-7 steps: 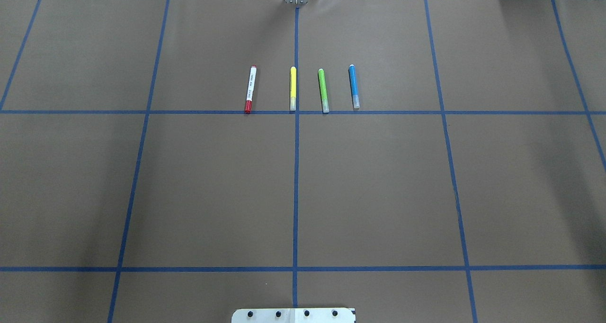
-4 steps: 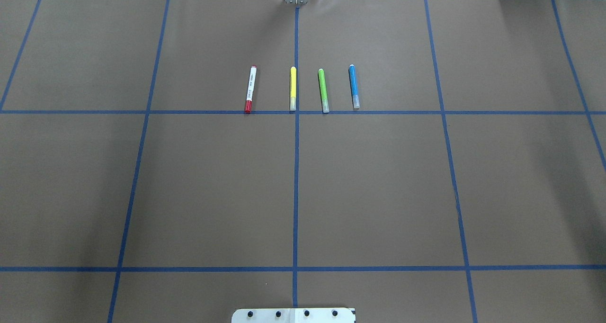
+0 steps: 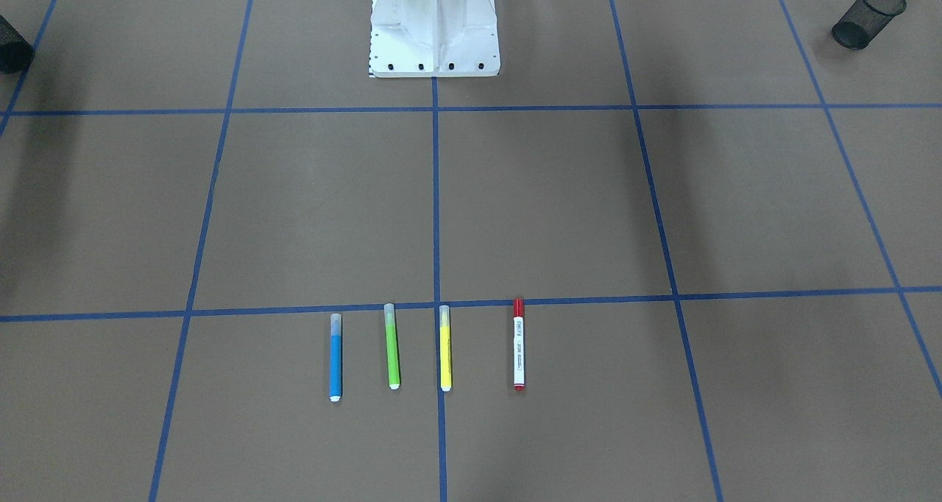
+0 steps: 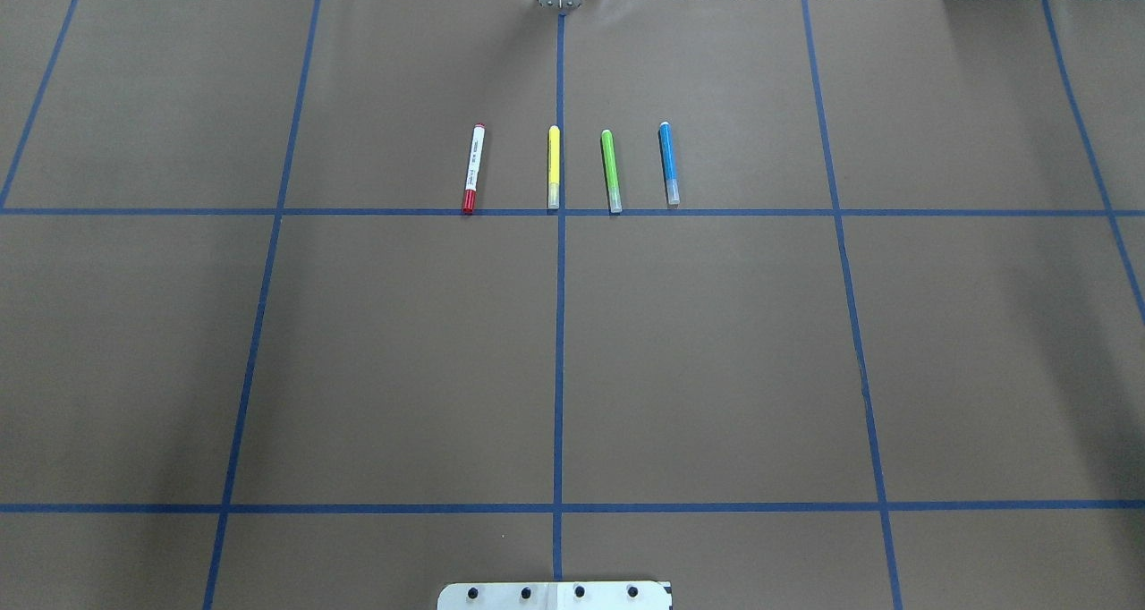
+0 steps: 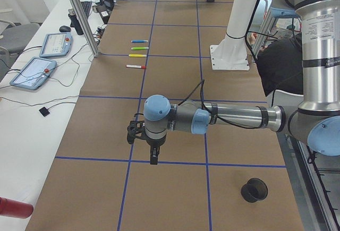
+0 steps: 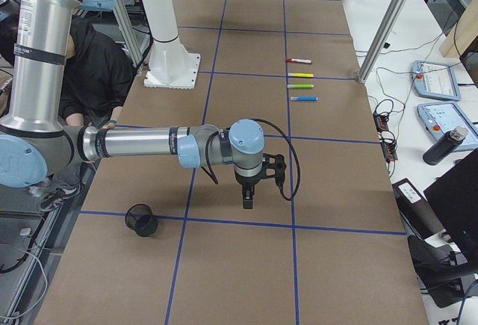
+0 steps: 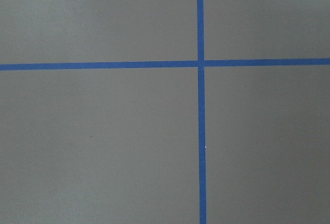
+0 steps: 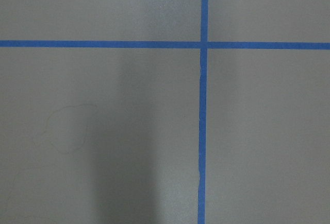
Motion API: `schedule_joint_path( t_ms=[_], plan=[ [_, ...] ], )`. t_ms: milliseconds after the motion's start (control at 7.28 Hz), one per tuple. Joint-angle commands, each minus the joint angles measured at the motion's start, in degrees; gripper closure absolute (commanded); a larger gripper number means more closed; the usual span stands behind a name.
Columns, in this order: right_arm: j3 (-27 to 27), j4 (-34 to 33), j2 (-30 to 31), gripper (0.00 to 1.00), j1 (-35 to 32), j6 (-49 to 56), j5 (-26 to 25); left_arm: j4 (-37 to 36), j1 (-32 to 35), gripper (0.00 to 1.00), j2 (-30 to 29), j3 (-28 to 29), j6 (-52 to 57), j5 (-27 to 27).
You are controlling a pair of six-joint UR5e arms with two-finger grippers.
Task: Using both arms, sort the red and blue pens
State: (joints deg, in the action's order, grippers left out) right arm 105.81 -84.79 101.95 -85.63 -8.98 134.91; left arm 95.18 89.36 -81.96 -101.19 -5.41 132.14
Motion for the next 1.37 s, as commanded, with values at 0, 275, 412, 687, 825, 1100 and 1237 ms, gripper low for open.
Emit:
schedule_joint_path(
  t_ms=[0,275,412,687,825,1100,1237],
  plan=[
    [0.01,0.06,0.00,0.00,0.02,0.02,-0.18,0.53,-0.15,0.00,-0.40,0.03,-0.03,0.40],
    [-0.07,-0.02,-1.39,0.00,0.02,0.20,-0.62,0.80,-0.24,0.00,-0.40,-0.15,0.05,0.40],
    [-0.16,-0.63,-4.01,0.00,0.20,0.11,-0.62,0.63,-0.42,0.00,-1.88,-0.23,-0.47,0.40],
    [-1.22,-0.29,-6.58,0.00,1.95,-0.33,0.17,0.36,-0.42,0.00,-7.14,0.47,-0.56,0.39],
    [-1.48,-0.72,-10.24,0.00,4.57,-0.68,-0.78,0.10,-0.59,0.00,-7.95,-0.05,-0.56,0.57],
    [-2.89,0.23,-12.21,0.00,8.98,-0.86,-3.41,-4.09,-4.87,0.00,-13.64,-0.06,-0.47,0.14],
    [-3.41,2.07,-12.22,0.00,9.08,-0.86,-3.52,-9.43,-6.21,0.00,-18.72,0.20,-0.56,0.05]
  ],
)
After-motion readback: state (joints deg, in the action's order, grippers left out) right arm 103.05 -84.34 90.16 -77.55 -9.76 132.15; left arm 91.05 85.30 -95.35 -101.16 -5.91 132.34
